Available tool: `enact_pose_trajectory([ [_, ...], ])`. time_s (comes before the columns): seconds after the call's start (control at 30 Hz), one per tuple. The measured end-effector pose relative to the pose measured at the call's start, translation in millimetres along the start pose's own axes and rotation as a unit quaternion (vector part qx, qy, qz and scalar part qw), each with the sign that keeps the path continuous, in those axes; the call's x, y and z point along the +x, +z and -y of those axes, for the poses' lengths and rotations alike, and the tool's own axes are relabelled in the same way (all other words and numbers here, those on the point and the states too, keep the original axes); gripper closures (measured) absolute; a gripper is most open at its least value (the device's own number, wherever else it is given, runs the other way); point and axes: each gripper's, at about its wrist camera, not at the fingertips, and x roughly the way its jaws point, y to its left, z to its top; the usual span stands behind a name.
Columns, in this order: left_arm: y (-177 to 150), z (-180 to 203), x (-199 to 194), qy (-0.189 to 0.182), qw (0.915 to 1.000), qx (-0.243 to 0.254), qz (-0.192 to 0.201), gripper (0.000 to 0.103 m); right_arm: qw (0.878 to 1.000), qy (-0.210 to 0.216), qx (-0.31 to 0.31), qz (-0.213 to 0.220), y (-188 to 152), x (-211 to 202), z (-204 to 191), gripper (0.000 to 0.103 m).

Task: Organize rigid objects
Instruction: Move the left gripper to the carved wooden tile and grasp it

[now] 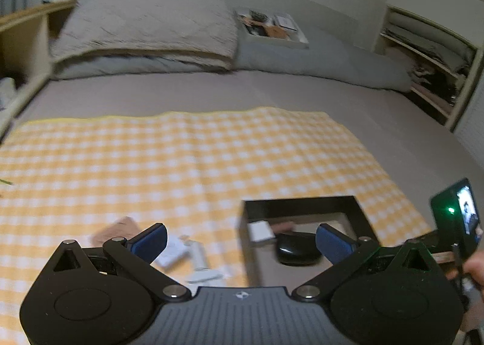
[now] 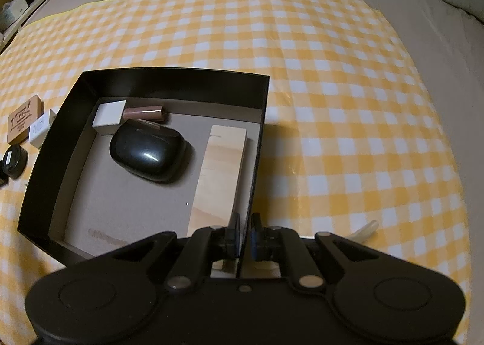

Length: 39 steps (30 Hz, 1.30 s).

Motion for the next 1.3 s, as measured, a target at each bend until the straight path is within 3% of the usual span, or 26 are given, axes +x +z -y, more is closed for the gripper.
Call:
enact_pose_trajectory([
  [0.3,8.0,-45.1,-23.7,0.072,0.9968,-0.031,0.016,0.000,0.999,-0.020,-0.023,0.010,-3.4,-2.8,-5.1,0.096],
  [0.63,6.3,-87.5,-6.0,0.137,0.9863,-0.092,-0.011,0.000,1.000,-0.012,-0.017,0.002,-3.3,-3.5,-4.5,0.097],
  [0.9,10.5,-122.5,41.2,0.182,0.9651,-0.183,-0.044,0.000,1.000,-0.017,-0.022,0.002,-1.6,-2.9,-5.6,0.097],
  [1.2,15.6,-144.2,94.2,0.225,0.9401,-0.248,-0.064,0.000,1.000,-0.009,-0.020,0.004,-2.5,-4.6,-4.9,0.097],
  [1.3,13.8,-146.2,110.8,0.226,0.9369,-0.255,-0.079,0.000,1.000,-0.011,-0.026,0.005,-3.2,-4.5,-4.7,0.096],
])
